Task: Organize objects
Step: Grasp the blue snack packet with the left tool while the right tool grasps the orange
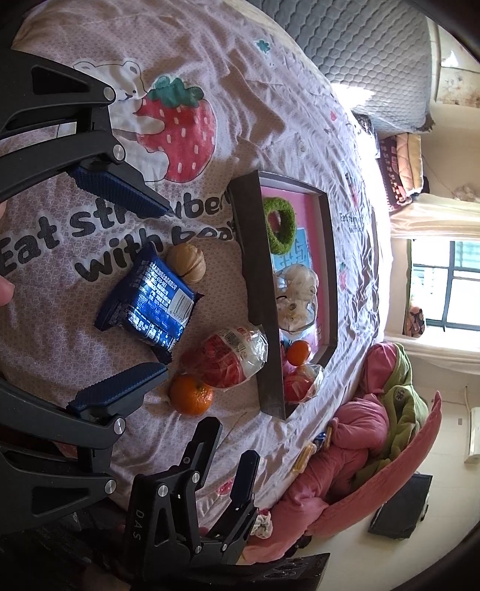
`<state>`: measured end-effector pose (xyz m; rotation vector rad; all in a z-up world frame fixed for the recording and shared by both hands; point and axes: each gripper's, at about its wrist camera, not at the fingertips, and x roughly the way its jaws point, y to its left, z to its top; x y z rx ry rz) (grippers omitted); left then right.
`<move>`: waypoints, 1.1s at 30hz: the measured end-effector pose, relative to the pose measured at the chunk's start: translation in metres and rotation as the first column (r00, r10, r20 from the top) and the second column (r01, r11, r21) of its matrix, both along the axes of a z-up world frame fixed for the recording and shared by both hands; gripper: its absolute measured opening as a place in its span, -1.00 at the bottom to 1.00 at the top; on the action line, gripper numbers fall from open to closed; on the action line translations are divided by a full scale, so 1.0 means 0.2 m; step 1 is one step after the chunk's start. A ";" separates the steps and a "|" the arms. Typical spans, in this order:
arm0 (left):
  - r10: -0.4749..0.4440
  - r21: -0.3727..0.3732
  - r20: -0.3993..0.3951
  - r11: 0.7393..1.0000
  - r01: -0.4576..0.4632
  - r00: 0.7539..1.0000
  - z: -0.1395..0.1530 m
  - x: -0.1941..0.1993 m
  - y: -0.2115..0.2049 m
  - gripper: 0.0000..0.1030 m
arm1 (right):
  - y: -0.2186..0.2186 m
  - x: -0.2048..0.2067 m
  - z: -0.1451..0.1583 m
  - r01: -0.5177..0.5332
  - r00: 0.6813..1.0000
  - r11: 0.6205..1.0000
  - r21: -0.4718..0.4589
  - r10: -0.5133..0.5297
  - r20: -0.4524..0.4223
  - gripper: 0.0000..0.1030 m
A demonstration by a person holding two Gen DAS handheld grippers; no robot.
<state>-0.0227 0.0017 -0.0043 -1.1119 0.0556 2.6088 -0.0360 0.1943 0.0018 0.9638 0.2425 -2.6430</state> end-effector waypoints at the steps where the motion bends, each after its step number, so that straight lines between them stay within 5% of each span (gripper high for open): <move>1: -0.006 0.002 0.002 1.000 0.006 1.000 -0.01 0.00 0.00 0.59 | 0.00 0.00 0.00 -0.002 1.000 1.000 0.000 0.002 0.004 0.42; 21: -0.067 0.088 0.091 0.994 0.059 0.994 -0.16 -0.11 -0.04 0.59 | -0.03 -0.03 -0.07 -0.020 0.998 1.000 0.018 0.019 0.065 0.42; 33: -0.090 0.077 0.108 0.994 0.082 0.990 -0.21 -0.17 0.01 0.59 | -0.05 -0.07 -0.13 -0.017 0.995 0.999 0.027 0.014 0.095 0.42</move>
